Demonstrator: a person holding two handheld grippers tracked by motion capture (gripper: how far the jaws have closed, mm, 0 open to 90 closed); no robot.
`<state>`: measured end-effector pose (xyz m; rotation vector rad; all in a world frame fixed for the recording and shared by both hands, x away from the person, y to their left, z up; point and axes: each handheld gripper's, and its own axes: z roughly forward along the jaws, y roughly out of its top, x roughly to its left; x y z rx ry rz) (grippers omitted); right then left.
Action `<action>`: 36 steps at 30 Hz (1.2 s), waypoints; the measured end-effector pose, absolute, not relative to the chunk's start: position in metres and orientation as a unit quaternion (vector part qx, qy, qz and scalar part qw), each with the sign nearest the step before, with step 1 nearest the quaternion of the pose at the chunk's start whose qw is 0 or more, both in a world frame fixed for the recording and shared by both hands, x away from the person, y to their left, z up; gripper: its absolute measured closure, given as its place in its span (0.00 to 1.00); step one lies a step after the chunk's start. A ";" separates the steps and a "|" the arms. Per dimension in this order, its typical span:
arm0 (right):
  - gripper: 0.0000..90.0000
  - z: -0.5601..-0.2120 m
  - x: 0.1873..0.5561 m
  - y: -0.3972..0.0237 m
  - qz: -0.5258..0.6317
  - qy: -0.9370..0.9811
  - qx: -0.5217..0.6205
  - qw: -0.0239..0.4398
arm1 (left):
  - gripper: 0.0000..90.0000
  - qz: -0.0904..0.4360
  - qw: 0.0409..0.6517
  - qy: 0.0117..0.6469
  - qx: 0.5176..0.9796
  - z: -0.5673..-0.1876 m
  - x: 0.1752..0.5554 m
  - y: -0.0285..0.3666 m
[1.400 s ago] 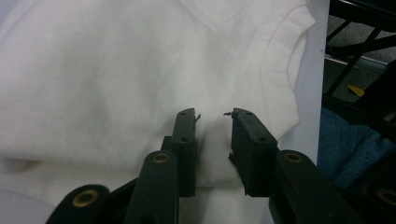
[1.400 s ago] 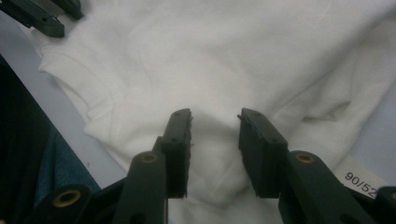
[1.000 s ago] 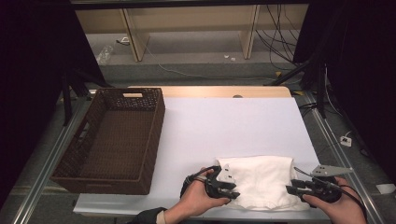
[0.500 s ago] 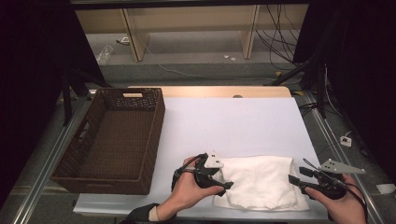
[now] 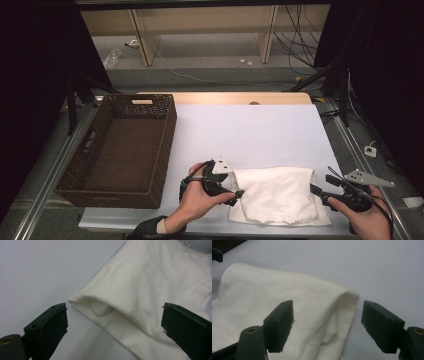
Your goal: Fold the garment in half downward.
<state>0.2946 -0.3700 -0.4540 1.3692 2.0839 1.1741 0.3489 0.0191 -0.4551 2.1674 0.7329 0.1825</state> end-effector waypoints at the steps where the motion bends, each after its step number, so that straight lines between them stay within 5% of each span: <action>1: 0.29 -0.454 0.294 -0.370 0.418 0.742 0.488 0.192 | 0.09 0.070 0.412 0.292 0.860 -0.455 0.349 0.019; 36: 0.27 -0.455 0.294 -0.370 0.419 0.734 0.494 0.205 | 0.14 0.061 0.410 0.305 0.857 -0.458 0.349 0.020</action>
